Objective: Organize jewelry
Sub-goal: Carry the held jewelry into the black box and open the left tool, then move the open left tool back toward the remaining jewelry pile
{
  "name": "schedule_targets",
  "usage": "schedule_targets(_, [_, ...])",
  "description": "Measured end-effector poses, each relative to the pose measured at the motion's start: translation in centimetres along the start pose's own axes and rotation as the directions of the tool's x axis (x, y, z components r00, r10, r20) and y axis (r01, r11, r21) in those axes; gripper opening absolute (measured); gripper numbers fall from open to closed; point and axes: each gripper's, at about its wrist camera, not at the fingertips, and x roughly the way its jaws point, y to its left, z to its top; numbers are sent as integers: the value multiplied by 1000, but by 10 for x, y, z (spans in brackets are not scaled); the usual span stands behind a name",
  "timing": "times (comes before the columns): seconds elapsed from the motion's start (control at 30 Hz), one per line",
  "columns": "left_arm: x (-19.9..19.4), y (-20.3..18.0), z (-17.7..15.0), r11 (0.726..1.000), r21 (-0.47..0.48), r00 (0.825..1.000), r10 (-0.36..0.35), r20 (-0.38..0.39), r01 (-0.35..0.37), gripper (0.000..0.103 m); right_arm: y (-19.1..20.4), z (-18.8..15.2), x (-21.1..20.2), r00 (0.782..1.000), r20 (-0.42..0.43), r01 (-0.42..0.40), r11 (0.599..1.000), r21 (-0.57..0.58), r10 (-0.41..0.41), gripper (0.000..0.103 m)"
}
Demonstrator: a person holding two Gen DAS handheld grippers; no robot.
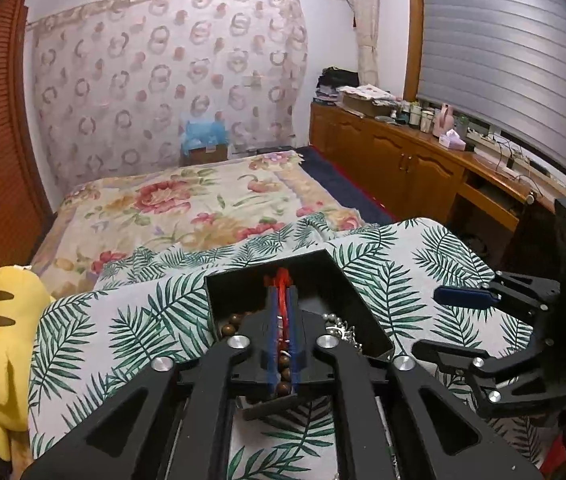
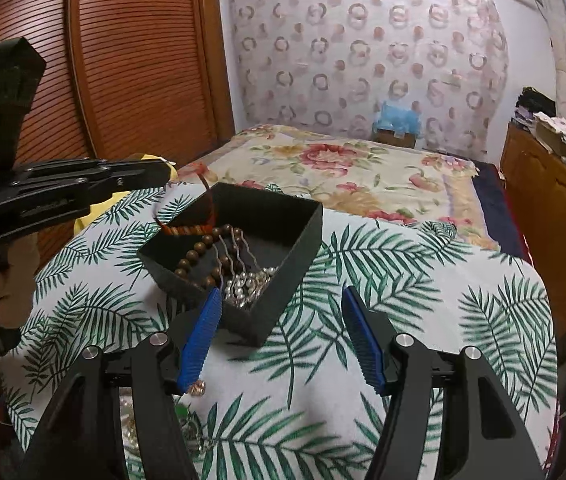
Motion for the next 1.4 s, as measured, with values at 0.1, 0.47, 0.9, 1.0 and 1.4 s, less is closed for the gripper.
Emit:
schedule_targets(0.1, [-2, -3, -3, 1000, 1, 1000, 4, 0, -4, 23, 2, -9, -7, 1000, 2, -10, 1000, 8, 10, 65])
schedule_targets(0.47, [-27, -3, -40, 1000, -2, 1000, 18, -19, -18, 64, 33, -47, -21, 996, -36, -85, 996, -15, 85, 63])
schedule_targets(0.9, [-32, 0, -91, 999, -9, 996, 30, -80, -31, 90, 56, -85, -17, 984, -137, -122, 992, -36, 116, 31])
schedule_targets(1.0, [-26, 3, -101, 999, -7, 993, 39, -113, -40, 90, 59, -90, -18, 980, -157, -130, 990, -44, 122, 25])
schedule_targets(1.4, [-22, 5, -127, 998, -21, 980, 61, -191, -66, 90, 64, -102, -19, 981, -176, -90, 996, -30, 83, 25])
